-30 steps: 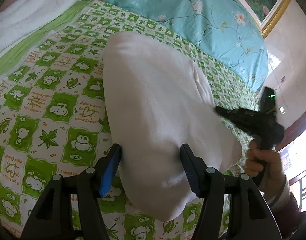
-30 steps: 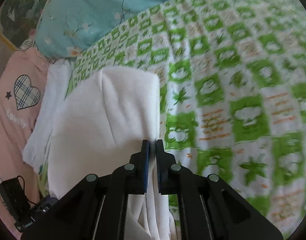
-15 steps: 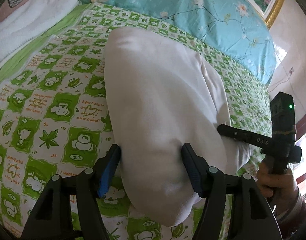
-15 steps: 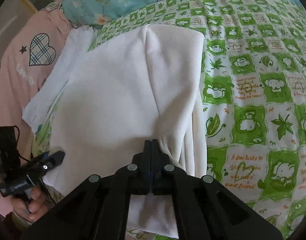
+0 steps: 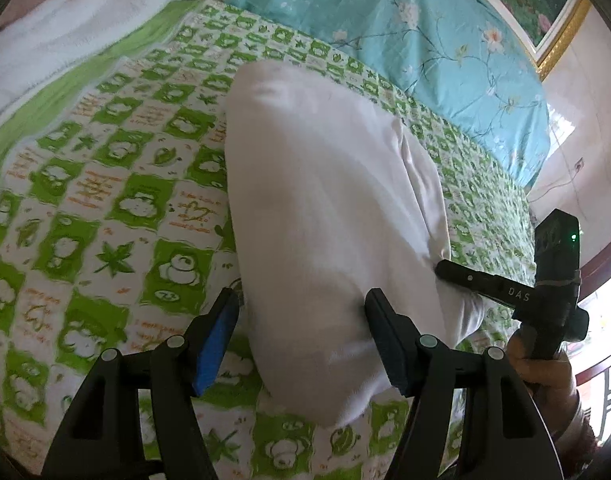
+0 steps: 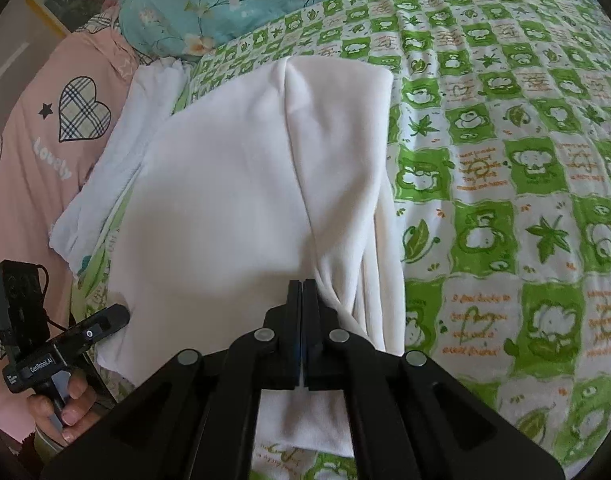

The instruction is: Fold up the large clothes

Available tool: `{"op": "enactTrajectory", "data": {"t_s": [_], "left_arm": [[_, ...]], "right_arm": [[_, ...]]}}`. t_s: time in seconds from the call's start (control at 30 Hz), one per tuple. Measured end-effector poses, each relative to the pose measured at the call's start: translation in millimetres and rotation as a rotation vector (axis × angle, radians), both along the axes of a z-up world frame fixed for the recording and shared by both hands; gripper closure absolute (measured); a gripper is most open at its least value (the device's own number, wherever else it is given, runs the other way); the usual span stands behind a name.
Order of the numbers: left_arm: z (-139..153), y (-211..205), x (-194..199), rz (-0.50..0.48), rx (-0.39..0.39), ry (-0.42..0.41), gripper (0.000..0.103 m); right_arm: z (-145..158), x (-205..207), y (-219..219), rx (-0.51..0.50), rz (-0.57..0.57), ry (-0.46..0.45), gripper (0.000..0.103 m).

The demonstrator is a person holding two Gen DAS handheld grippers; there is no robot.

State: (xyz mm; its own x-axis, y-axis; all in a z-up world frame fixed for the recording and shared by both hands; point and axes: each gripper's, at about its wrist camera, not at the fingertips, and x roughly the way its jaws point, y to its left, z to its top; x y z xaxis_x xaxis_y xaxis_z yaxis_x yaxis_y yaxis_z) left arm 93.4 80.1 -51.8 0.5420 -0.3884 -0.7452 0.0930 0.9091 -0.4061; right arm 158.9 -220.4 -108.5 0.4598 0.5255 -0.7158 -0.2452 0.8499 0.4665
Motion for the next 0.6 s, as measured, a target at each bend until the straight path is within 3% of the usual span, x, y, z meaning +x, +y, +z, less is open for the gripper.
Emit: {"op": "enactTrajectory", "data": {"t_s": [0.33, 0.6], "left_arm": [[24.8, -8.3, -15.4, 0.022, 0.207, -0.028, 0.038], [30.6, -12.1, -24.0, 0.027, 0.260, -0.028, 0.038]], "right_arm": [[14.1, -19.6, -6.0, -0.015, -0.019, -0.016, 0.101], [17.3, -33.5, -8.1, -0.016, -0.033, -0.020, 0.100]]}}
